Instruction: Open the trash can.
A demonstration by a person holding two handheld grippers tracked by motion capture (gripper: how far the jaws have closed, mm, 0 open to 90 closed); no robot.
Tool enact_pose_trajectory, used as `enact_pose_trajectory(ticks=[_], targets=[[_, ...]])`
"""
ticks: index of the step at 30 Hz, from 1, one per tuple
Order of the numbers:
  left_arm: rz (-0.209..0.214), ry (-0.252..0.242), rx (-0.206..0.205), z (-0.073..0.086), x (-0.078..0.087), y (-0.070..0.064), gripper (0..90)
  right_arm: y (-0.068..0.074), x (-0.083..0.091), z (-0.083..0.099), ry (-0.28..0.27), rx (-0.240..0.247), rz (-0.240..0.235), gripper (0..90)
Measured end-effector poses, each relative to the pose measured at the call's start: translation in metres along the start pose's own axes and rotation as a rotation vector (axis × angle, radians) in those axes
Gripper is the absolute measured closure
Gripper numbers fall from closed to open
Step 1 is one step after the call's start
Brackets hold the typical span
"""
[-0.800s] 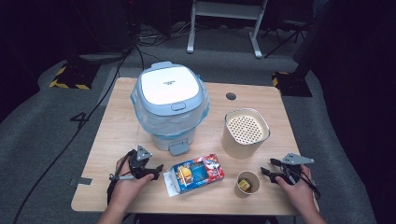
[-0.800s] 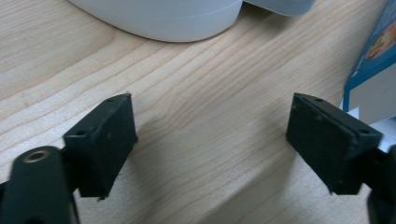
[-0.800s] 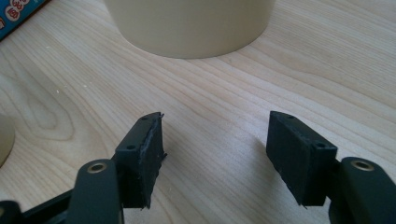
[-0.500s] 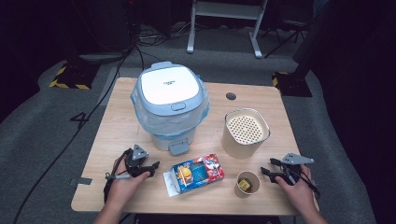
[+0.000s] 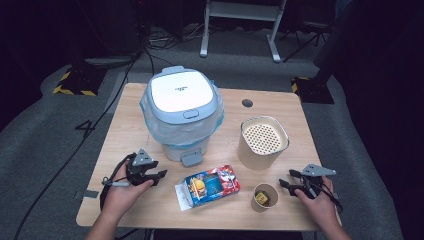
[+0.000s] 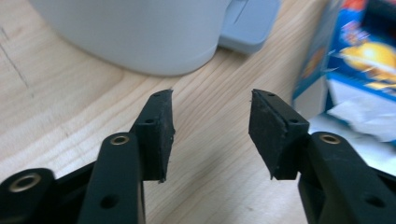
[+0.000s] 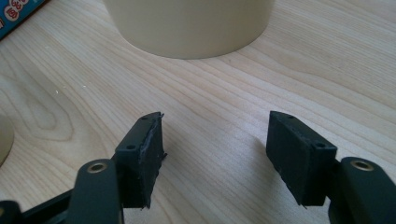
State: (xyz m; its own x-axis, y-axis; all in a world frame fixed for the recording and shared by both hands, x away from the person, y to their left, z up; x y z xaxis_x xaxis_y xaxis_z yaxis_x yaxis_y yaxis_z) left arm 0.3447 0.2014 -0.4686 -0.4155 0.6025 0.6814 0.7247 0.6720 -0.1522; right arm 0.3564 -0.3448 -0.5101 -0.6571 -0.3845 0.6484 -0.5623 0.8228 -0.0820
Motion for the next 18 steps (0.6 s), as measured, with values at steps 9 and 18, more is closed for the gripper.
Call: enact_pose_trajectory(ticks=[9, 18], targets=[[0.098, -0.013, -0.111, -0.024, 0.022, -0.013, 61.9, 0.000, 0.000, 0.000, -0.001, 0.000, 0.000, 37.0], [0.134, -0.046, -0.153, -0.045, 0.037, -0.019, 66.9, 0.000, 0.000, 0.000, -0.001, 0.000, 0.000, 37.0]])
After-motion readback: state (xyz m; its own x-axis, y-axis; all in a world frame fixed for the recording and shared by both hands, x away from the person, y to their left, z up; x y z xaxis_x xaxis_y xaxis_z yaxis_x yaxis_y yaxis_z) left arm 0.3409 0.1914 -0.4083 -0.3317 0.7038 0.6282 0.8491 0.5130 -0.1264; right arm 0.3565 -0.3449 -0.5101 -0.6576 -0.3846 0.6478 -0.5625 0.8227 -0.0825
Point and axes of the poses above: each handheld gripper's, and its own axes: x roughly backward along the jaws, z roughly out of its underside, y roughly to its left, the point moved 1 cm from there along -x, roughly forward along the jaws, and after that the axes turned 7 degrees about z, right-handed, at the moved point
